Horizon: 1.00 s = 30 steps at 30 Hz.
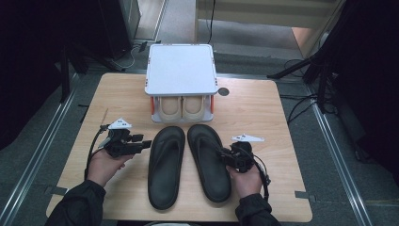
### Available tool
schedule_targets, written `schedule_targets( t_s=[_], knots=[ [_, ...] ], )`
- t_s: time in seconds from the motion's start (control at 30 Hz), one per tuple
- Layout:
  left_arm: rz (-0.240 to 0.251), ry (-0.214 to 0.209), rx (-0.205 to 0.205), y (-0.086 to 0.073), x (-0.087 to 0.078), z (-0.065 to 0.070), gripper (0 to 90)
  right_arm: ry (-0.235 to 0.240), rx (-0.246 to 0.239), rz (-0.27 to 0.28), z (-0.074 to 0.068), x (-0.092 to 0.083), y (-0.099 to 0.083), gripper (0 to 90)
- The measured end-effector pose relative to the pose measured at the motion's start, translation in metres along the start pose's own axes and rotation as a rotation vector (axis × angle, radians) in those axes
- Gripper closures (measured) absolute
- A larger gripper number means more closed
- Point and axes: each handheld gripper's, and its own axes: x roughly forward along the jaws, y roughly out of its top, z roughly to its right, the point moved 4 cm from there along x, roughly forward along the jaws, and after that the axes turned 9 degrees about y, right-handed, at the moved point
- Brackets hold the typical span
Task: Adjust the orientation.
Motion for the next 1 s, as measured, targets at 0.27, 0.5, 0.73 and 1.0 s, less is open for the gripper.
schedule_targets(
  t_s=[0.27, 0.5, 0.73, 1.0],
  knots=[
    [-0.017, -0.040, -0.014, -0.001, -0.001, -0.001, 67.4, 0.028, -0.012, 0.005, -0.003, 0.000, 0.000, 61.8],
    [-0.034, -0.035, 0.000, -0.003, 0.000, -0.002, 82.7, 0.091, -0.043, 0.076, -0.005, -0.023, 0.008, 74.4],
    [-0.093, -0.025, -0.005, -0.009, 0.011, -0.005, 89.6, 0.048, -0.045, 0.022, 0.012, -0.019, 0.006, 90.0],
    [-0.107, -0.016, -0.038, -0.012, 0.018, -0.007, 88.6, 0.027, -0.061, -0.046, 0.019, -0.002, 0.006, 90.0]
  ],
)
